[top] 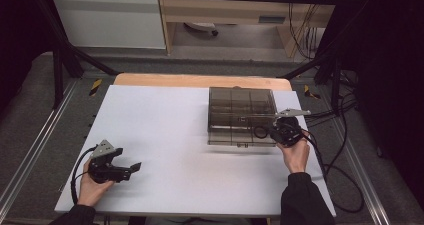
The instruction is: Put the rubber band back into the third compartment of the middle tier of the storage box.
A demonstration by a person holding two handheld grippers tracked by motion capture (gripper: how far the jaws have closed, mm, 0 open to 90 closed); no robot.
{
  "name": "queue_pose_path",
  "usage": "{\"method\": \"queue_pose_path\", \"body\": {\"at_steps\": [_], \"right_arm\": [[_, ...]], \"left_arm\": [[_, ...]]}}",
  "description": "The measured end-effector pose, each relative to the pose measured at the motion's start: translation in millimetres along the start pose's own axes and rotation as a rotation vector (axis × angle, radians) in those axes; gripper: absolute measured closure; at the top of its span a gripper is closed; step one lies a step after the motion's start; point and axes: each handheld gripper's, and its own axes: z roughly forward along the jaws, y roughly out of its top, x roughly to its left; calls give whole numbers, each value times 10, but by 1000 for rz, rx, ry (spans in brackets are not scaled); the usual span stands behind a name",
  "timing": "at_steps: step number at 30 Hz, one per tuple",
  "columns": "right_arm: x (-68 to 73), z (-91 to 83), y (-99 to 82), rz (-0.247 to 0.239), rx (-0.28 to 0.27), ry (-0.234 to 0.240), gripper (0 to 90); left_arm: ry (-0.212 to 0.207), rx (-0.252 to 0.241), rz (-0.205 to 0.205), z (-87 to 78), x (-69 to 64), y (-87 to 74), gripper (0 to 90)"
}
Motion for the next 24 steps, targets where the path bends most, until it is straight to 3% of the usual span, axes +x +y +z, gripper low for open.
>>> {"method": "queue_pose_path", "body": {"at_steps": [24], "right_arm": [[-98,202,-125,25,45,-13,877]], "left_arm": [[0,3,3,2,-1,0,47]]}}
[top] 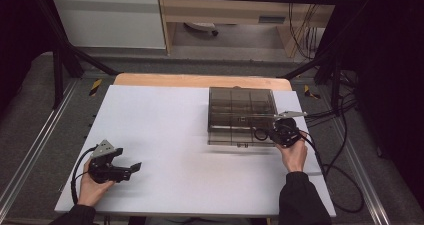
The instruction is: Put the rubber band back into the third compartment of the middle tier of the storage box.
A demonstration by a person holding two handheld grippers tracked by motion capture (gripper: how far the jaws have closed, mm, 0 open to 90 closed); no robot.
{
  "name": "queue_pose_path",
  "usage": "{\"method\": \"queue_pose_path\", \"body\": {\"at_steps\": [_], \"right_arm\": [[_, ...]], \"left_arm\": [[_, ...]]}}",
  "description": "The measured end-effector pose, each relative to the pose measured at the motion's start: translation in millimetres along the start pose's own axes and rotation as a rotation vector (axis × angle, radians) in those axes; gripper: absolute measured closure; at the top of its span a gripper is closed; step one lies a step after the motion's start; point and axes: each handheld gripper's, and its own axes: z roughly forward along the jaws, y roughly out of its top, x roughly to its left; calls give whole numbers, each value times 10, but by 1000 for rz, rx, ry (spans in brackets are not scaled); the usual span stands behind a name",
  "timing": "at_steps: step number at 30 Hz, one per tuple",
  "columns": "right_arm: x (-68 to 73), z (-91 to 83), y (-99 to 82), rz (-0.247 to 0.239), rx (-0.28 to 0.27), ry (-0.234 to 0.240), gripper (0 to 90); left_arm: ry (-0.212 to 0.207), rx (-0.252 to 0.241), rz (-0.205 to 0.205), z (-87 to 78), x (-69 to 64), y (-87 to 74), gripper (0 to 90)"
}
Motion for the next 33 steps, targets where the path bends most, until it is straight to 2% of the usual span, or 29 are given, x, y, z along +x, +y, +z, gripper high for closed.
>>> {"method": "queue_pose_path", "body": {"at_steps": [20,28,33], "right_arm": [[22,68,-26,-7,26,-1,851],[16,-46,-16,7,-26,24,741],[41,-164,4,6,-71,42,604]], "left_arm": [[0,0,0,-1,1,0,47],[0,1,0,1,1,0,47],[1,1,0,0,0,0,47]]}}
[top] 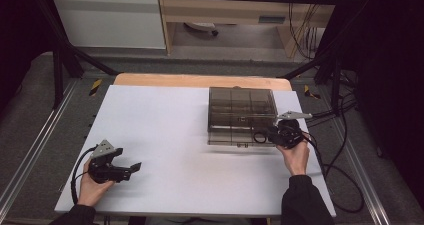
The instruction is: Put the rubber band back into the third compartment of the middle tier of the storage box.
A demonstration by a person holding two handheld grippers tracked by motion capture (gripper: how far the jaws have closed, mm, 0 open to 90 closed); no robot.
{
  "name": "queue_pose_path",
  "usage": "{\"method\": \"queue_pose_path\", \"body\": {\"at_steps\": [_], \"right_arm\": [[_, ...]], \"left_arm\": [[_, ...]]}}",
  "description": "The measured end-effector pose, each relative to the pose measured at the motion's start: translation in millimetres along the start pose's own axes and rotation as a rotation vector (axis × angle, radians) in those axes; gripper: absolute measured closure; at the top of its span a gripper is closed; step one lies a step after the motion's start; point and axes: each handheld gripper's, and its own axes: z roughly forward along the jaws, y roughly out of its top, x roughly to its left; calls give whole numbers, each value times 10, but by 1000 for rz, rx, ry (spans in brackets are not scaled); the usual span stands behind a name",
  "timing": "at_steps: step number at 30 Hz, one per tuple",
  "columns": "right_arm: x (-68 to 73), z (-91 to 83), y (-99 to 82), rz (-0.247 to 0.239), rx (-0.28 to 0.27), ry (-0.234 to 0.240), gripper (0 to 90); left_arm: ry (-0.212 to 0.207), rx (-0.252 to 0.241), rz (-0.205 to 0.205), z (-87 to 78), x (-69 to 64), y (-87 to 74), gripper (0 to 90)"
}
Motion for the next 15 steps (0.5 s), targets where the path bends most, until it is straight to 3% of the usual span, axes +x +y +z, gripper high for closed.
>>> {"method": "queue_pose_path", "body": {"at_steps": [3,12,15], "right_arm": [[32,-68,14,1,-25,15,517],[80,-189,-23,20,-77,49,116],[89,-214,-59,12,-78,57,48]], "left_arm": [[0,1,1,1,-1,0,47],[-2,1,0,2,-2,-1,47],[-3,2,2,3,-3,0,47]]}}
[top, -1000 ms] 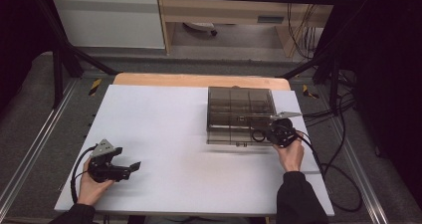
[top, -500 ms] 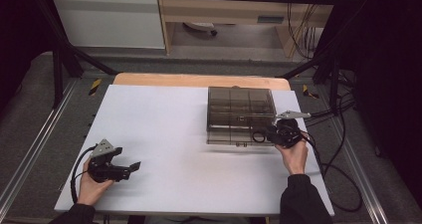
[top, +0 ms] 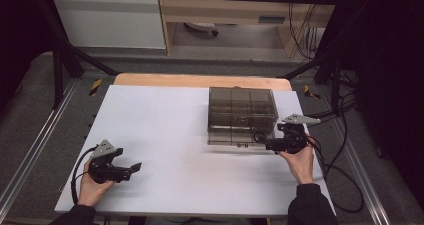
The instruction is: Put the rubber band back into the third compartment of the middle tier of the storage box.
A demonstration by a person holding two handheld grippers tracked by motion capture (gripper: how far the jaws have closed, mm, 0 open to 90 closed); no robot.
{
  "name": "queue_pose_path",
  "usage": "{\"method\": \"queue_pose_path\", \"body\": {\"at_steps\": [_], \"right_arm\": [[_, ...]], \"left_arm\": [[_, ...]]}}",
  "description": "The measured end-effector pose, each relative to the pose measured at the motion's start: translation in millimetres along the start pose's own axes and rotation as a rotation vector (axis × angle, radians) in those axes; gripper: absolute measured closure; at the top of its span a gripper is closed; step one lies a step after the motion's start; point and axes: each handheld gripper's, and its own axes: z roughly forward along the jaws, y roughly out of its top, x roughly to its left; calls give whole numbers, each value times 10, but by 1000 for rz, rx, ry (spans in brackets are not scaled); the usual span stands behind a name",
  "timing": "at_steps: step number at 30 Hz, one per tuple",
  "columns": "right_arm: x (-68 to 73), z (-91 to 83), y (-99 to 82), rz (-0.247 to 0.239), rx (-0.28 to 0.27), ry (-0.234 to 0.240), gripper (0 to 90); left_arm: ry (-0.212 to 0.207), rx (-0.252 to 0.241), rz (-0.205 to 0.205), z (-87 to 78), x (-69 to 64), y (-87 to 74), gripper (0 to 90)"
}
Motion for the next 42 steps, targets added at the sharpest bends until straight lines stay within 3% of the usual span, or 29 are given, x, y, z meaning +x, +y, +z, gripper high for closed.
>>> {"method": "queue_pose_path", "body": {"at_steps": [6,20,24,36,42], "right_arm": [[9,-47,-115,-4,-10,14,7],[-66,-105,-428,19,7,55,5],[-126,-108,-601,35,15,84,4],[-212,-128,-860,23,40,142,3],[-206,-124,-895,0,61,143,3]], "left_arm": [[-2,1,1,1,-2,0,47],[-4,2,2,2,-6,-2,48],[-5,5,5,5,-7,-3,47],[-8,3,8,4,-15,-5,48],[-9,5,10,4,-23,-8,47]]}}
